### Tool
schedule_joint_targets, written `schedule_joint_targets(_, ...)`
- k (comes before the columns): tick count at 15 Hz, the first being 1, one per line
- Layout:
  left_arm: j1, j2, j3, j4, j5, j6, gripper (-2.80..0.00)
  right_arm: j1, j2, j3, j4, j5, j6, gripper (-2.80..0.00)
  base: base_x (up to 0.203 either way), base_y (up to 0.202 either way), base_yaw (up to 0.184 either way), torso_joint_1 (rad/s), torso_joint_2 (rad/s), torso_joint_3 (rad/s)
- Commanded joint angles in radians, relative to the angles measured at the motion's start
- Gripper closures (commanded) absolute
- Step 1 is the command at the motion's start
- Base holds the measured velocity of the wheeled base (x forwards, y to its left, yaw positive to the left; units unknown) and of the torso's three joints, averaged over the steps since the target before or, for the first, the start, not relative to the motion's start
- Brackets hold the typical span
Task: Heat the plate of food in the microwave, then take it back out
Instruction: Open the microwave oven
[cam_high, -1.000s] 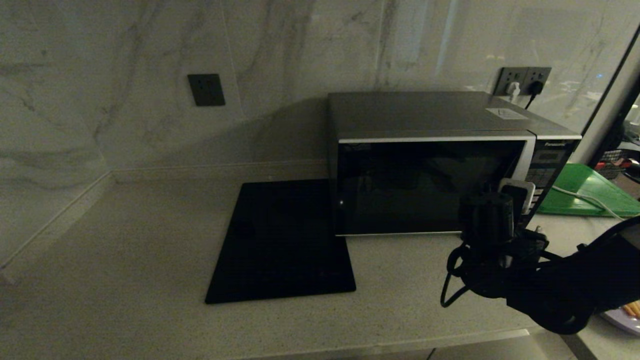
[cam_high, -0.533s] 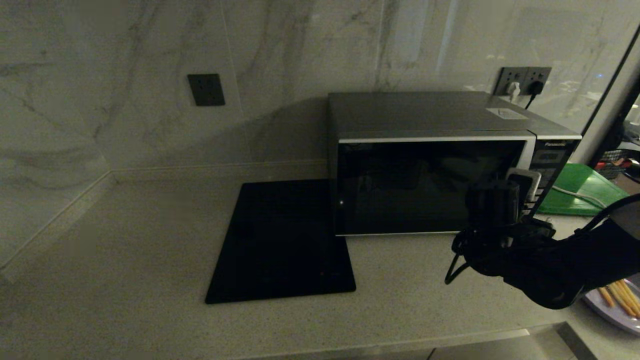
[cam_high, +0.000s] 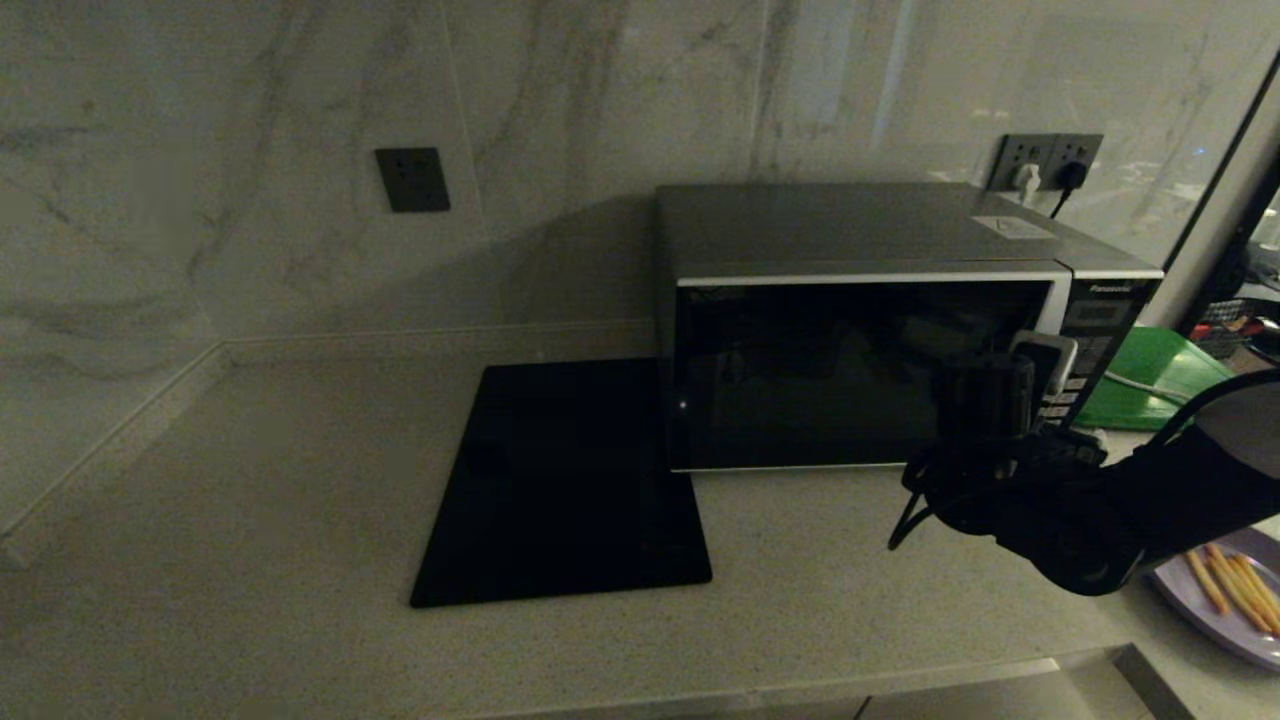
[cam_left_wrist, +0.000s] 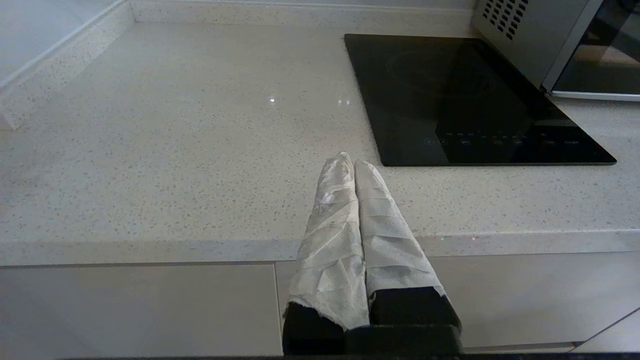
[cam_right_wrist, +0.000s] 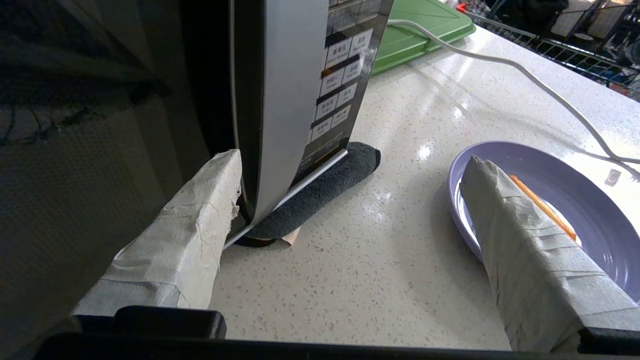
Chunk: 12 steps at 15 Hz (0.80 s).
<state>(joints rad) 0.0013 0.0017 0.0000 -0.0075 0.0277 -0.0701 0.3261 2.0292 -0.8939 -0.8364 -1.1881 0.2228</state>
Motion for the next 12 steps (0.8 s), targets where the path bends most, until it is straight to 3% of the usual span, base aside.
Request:
schedule_joint_targets(1,0.000,0.000,0.000,0.000,0.001,-0.001,0.00,-0.009,0.028,-0.008,-0.021,-0.007,-0.001,-2.80,0.000,0.000,0.000,0.000,0.00,0.000)
schedule_joint_targets(9,0.000,0.000,0.000,0.000,0.001,0.000,0.00,-0.059,0.130,-0.029,-0.298,0.025,-0.199,-2.80,0.000,0.000,0.000,0.000,0.00,0.000)
schedule_joint_targets(12,0.000,0.000,0.000,0.000,0.001,-0.002,0.00,-0.065,0.151,-0.030,-0.326,0.027,-0.212,-2.80,0.000,0.000,0.000,0.000,0.00,0.000)
